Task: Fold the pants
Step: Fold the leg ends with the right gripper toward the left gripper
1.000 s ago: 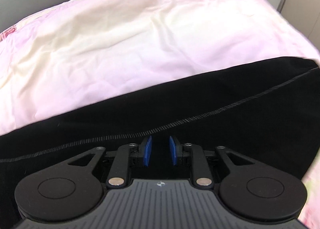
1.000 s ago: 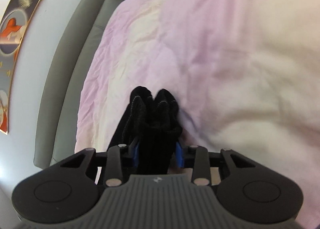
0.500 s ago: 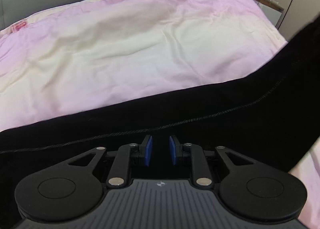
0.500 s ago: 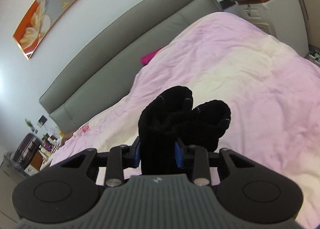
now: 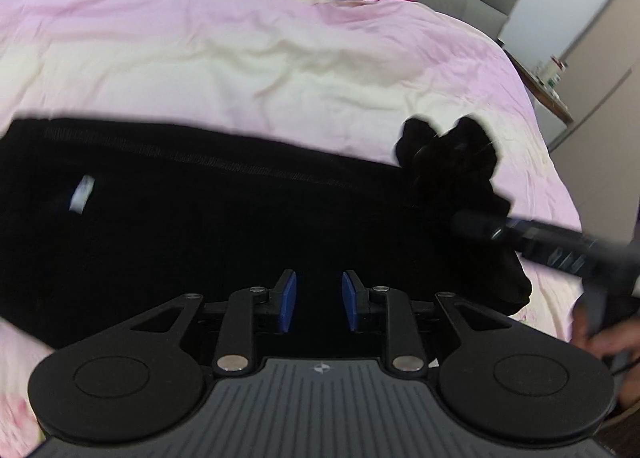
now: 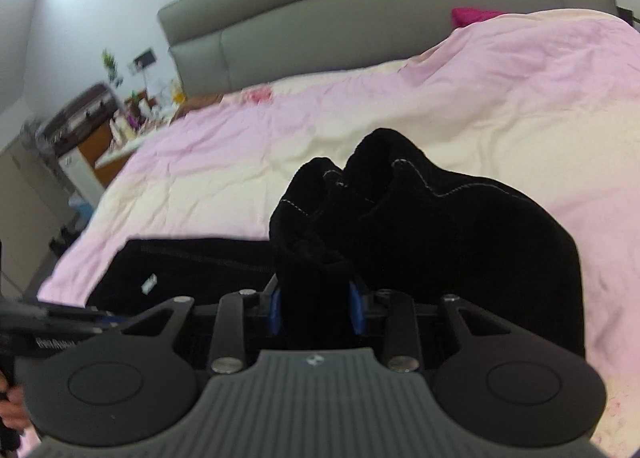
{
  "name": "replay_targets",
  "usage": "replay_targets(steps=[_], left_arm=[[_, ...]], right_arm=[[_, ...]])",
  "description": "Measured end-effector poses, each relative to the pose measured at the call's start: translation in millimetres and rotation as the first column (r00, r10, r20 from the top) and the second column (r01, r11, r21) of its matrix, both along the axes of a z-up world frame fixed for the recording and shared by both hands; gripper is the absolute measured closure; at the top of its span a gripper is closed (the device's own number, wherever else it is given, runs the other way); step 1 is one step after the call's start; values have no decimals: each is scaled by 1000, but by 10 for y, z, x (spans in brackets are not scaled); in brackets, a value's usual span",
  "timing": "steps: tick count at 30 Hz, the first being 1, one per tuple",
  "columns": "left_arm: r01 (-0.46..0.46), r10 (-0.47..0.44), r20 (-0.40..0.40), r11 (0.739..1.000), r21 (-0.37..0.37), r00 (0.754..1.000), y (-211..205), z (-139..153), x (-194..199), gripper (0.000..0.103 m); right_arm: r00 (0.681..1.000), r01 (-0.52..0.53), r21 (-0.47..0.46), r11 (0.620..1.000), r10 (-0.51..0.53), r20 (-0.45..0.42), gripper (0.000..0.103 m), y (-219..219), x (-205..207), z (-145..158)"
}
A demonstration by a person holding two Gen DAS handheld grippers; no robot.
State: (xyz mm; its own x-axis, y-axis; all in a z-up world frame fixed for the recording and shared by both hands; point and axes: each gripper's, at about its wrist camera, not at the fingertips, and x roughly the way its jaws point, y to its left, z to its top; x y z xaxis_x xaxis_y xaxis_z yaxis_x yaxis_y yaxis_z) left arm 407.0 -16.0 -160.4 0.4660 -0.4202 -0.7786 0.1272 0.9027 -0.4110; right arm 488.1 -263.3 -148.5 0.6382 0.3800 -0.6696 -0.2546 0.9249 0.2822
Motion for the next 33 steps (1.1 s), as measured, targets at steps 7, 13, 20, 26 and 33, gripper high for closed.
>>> replay_targets(steps=[7,13,20,26,33], left_arm=[[-66,60,-80,995,-74,995,153,-506,-94,74],[-51,43,-54,988,-149,998,156,-590,-22,64],[-113,102,-64,972,-205,993,128,-600,138,63],[-98,83,-78,970,-224,993,145,-603,178,63],[-86,61,-86,942,-323,994,-60,-732,347,38]], right_arm=[[978,-180,-211,961,152,-144,63,676,-193,-911],[956,-266,-166,950,237,-176,43,689,-296,-610],[977,-92,-142,986,62,-204,44,519,281,-530],[937,-31,-47,998,13,-349,77,609,382,-1072],[953,-196,-43,980,179,-246,90,665,-7,-907]])
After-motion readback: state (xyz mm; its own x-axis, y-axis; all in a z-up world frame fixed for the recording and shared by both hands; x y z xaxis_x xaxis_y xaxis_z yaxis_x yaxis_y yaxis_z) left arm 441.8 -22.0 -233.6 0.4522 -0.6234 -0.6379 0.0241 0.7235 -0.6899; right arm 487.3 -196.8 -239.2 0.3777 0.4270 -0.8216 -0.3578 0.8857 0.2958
